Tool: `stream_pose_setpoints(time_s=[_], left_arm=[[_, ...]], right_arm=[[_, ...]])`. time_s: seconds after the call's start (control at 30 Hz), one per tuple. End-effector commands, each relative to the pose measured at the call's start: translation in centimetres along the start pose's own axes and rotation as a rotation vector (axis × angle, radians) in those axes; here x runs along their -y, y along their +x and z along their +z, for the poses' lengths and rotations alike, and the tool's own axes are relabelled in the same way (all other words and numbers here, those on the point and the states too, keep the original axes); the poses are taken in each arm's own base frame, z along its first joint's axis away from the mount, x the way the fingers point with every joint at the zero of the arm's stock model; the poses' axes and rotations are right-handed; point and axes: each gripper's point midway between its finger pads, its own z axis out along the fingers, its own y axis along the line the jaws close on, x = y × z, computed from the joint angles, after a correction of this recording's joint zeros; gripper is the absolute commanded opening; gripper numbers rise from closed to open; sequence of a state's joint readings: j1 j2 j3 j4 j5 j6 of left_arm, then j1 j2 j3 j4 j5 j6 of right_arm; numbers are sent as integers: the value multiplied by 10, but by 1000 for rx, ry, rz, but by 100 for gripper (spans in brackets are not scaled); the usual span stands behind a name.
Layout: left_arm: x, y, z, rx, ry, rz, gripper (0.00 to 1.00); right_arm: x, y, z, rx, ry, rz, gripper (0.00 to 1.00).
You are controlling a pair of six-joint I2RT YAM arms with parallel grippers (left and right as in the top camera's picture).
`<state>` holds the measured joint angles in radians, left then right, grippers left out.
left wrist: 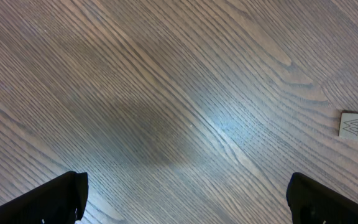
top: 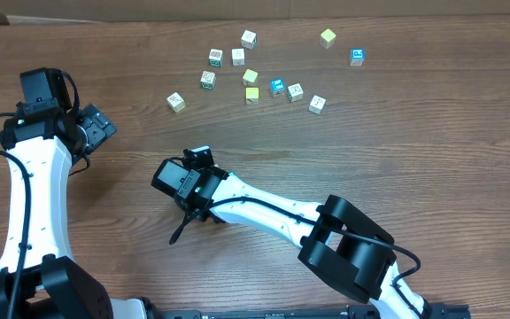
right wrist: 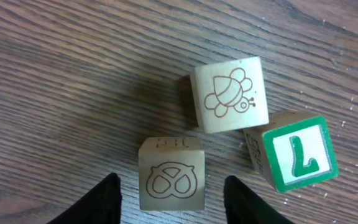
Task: Form a circle
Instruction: 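Raise the right gripper and swing it toward the upper block cluster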
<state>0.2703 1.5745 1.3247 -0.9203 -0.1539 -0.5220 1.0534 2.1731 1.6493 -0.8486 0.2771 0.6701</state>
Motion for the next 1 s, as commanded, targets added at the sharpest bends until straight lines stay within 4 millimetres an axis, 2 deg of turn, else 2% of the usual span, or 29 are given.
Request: stream_pose_setpoints(time_s=[0.0,0.13,0.17,0.27,0.33,0.47,0.67,0.83,0.97], left_arm=[[2,-5,-6,21,7,-15,100],[2,-5,-6,21,7,-15,100],[2,-5,-6,21,7,-15,99],[2,-5,-6,21,7,-15,100],[2,-5,-6,21,7,-15,99],[2,-5,-6,21,7,-15,100],[2,-5,-6,21,7,-15,100],[2,-5,-6,21,7,-15,100],[2,-5,-6,21,7,-15,100]], right_arm=[[-4,-20,-16,48,-20,-27,53],[-15,-48,-55,116,-76,-28,54],[-17,-61,-72,148,-96,-48,54],[-10,-78,-93,181,-108,-57,54],[1,-87,-99,187,-99,-58,54],[34,-105,-96,181,-58,-32,54],[105,-139,-79,178,10,88,55],[157,-155,-59,158,32,196,70],[199,-167,-48,173,53,280,74]])
